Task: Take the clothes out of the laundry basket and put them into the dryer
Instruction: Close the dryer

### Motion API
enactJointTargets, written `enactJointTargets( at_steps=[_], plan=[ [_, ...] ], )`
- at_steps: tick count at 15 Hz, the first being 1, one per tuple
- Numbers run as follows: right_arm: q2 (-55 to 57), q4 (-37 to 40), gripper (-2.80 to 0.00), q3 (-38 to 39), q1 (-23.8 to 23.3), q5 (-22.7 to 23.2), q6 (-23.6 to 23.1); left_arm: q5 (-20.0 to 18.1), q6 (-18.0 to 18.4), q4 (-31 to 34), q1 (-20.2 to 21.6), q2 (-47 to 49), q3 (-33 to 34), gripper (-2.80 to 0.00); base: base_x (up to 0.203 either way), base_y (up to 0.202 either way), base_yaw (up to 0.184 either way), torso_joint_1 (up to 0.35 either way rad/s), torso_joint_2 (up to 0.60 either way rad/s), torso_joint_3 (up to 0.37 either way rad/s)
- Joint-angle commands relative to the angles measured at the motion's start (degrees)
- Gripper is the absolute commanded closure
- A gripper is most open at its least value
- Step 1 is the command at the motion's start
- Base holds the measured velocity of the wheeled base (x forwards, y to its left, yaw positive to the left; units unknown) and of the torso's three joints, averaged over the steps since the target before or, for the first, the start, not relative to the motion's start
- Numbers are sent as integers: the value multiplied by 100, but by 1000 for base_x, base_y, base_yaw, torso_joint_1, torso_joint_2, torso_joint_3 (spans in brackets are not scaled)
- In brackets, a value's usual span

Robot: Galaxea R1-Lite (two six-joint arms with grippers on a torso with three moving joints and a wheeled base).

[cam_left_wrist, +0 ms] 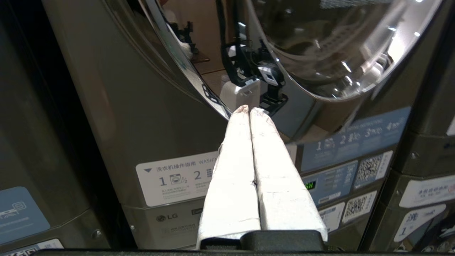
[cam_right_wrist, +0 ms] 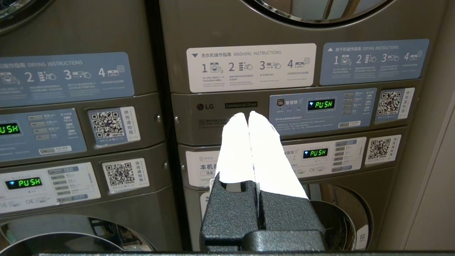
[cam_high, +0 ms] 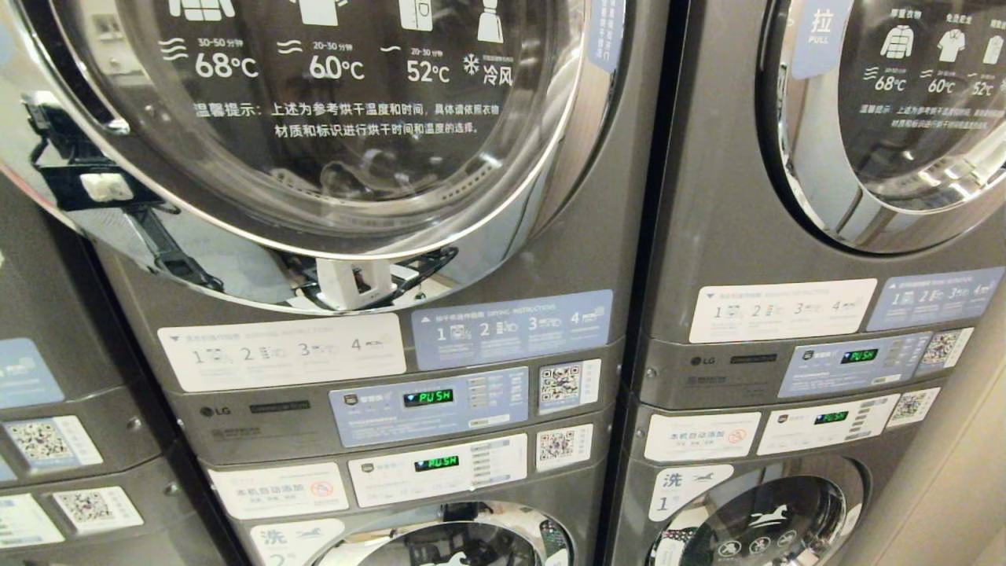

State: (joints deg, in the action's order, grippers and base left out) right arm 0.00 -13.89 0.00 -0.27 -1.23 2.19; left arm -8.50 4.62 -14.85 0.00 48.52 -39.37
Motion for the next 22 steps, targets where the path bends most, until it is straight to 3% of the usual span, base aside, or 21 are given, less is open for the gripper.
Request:
enactJointTargets(
  at_steps=[1, 5, 14, 22],
  plan=[
    [0, -9, 0, 229, 0, 0, 0, 91, -85, -5, -3, 780, -370, 0, 0, 0, 0, 0, 0, 0],
    [0, -9, 0, 229, 0, 0, 0, 297, -473, -53, -19, 1740, -1009, 0, 0, 0, 0, 0, 0, 0],
    [0, -9, 0, 229, 0, 0, 0, 376, -499, -216, -134, 2894, -1842, 0, 0, 0, 0, 0, 0, 0],
    [0, -9, 0, 229, 0, 0, 0, 1649, -269, -2233, -246, 3923, -2148, 0, 0, 0, 0, 0, 0, 0]
  ],
)
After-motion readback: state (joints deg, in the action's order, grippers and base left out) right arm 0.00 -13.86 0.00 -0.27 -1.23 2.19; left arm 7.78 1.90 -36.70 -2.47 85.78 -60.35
